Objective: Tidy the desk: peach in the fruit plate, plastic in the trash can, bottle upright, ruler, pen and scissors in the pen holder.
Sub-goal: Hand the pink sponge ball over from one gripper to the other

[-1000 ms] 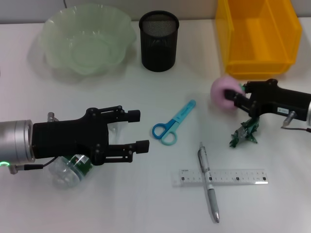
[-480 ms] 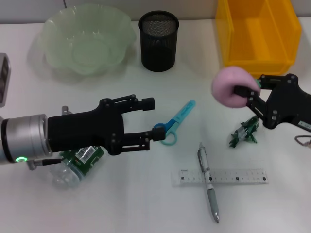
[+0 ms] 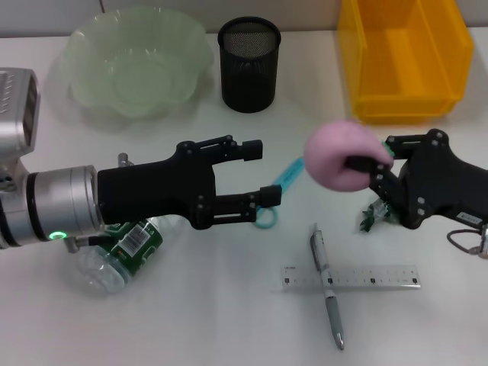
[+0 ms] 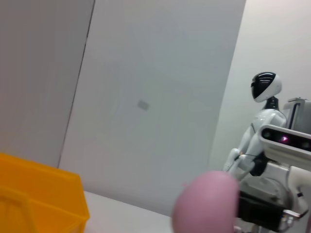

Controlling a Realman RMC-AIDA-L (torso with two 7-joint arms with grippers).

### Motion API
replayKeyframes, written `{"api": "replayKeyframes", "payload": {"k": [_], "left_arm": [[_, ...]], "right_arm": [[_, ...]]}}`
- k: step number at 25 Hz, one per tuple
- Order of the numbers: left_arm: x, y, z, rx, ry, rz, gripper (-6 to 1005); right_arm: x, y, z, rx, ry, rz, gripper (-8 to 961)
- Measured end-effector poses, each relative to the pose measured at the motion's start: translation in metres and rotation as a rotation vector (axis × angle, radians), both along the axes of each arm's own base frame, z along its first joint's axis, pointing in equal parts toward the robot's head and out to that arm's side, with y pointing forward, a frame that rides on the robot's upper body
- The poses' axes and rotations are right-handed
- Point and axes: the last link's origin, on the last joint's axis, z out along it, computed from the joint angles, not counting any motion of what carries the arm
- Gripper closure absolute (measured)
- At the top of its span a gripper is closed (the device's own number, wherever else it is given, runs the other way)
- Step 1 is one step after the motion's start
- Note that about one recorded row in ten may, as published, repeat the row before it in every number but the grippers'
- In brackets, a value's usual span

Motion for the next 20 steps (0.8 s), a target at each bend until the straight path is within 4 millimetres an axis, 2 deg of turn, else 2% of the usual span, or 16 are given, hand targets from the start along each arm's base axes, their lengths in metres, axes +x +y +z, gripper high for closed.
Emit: {"api": "replayKeyframes", "payload": {"k": [20], "left_arm": [[0.005,-0.003,-0.007,0.034,-0.015,-0.070,219]], "right_arm": [[-0.020,0.002,-0.032,-0.128,0.031,0.013,915]]}}
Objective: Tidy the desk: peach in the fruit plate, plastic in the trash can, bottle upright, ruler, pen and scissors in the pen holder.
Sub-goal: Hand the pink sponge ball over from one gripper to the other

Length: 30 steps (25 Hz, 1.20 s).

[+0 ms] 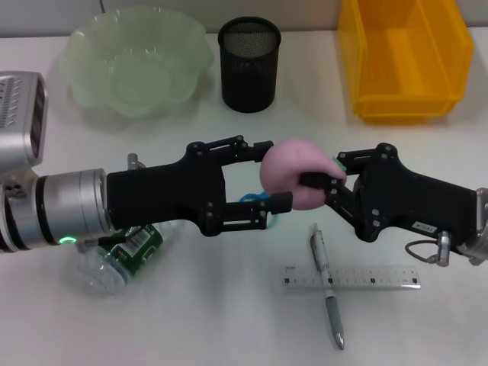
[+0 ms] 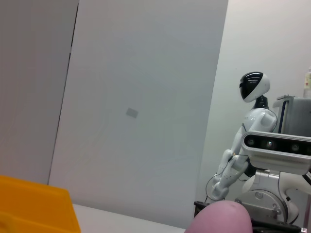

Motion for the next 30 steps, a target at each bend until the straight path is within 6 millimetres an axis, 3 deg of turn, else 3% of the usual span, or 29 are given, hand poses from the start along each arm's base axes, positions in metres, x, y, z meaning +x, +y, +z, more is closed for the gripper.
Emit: {"api": "replayKeyframes", "payload": {"k": [13,16,30], "left_arm": [[-0.0024,0.0008,-0.0061,0.026,0.017,-0.014,229],[-0.0030,0.0015,-0.0057,0.032,0.022,-0.016,393],[-0.0035,0.0089,-0.0064,0.025,0.044,0.024,634]], "right_arm": [[-0.0008,-0.0004,-0.0037,-0.012,-0.004,-0.003,914],[-0.0002,-0.0008,-0.0037,-0.012,-0.005,-0.006,912],[-0.0012,0.0002,-0.0063,-0.028,-0.013,-0.008,905]]}}
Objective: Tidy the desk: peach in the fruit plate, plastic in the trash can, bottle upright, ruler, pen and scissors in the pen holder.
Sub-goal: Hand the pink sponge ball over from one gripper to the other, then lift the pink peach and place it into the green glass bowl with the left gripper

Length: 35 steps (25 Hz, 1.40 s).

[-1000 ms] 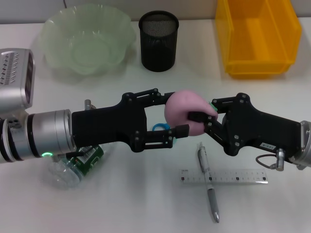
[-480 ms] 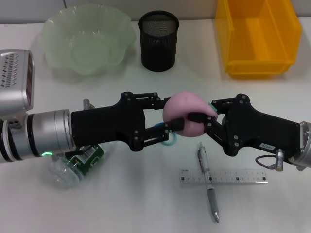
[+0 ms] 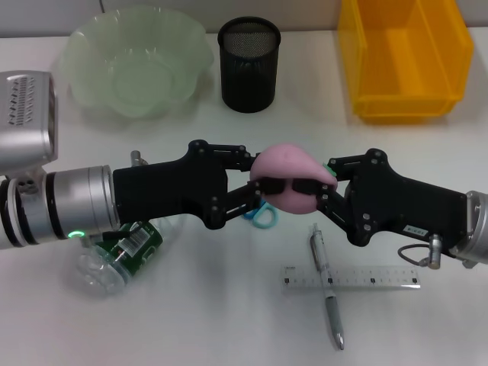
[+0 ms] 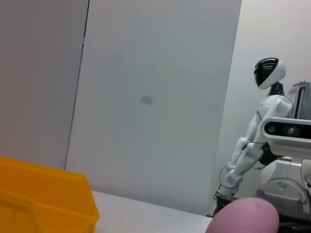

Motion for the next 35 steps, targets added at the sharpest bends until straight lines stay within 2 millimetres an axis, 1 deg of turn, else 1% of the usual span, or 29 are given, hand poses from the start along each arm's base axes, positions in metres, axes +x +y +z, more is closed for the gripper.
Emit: {"api": "replayKeyframes", "payload": {"k": [4,6,8,13,18,24,27,29,35], "left_arm": [[0.000,0.000,0.000,0.003,-0.003,0.004,688],[-0.001,0.000,0.001,0.007,-0.005,0.007,737],[-0.001,0.000,0.001,0.010,-0.009,0.010,749],[-0.002,0.002,0.002,0.018,-0.007,0.019,782],[-0.001,0.004,0.003,0.031,-0.017,0.029,823],[-0.003,0.009,0.009,0.067,-0.038,0.055,848],[-0.006,0.016,0.016,0.121,-0.066,0.103,861],[-0.010,0.024,0.021,0.170,-0.091,0.169,874],[-0.023,0.056,0.029,0.341,-0.116,0.382,923]], "right_arm": [[0.000,0.001,-0.001,0.000,-0.001,-0.008,903],[0.001,0.002,-0.001,0.007,0.001,-0.017,902],[0.002,0.002,0.000,0.012,0.003,-0.025,901],[0.004,0.003,0.000,0.029,-0.001,-0.041,746],[0.007,0.006,-0.001,0.043,-0.015,-0.067,511],[0.013,0.008,0.001,0.074,-0.015,-0.112,292],[0.019,0.010,0.002,0.096,-0.023,-0.150,242],[0.022,0.010,0.002,0.103,-0.031,-0.168,208],[0.028,0.008,-0.003,0.096,-0.045,-0.213,208]]}}
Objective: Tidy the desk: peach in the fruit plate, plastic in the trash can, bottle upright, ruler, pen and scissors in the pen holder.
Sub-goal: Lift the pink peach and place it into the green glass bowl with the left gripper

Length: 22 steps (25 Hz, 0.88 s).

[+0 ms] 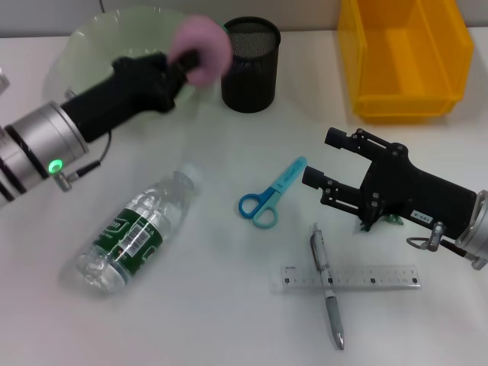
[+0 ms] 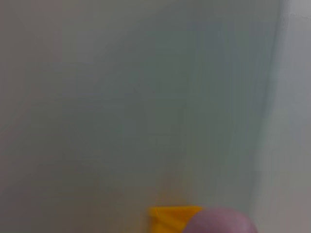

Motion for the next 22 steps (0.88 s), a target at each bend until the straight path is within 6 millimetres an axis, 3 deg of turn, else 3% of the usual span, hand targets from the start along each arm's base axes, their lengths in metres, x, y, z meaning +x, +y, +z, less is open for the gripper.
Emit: {"api": "replayKeyframes", "payload": {"k": [8,14,22], "left_arm": [[-0.022,0.050,0.005,0.174,0.104,0.311,948],[-0.032,0.063,0.005,0.205,0.169,0.423,905],[-0.034,0.064,0.006,0.217,0.157,0.446,849]], "right_arm": [[0.004,-0.003,0.000,0.002,0.005,-0.020,209],[0.006,-0.005,0.001,0.014,0.012,-0.037,209],[0.008,-0.004,0.001,0.018,0.011,-0.047,210]]}}
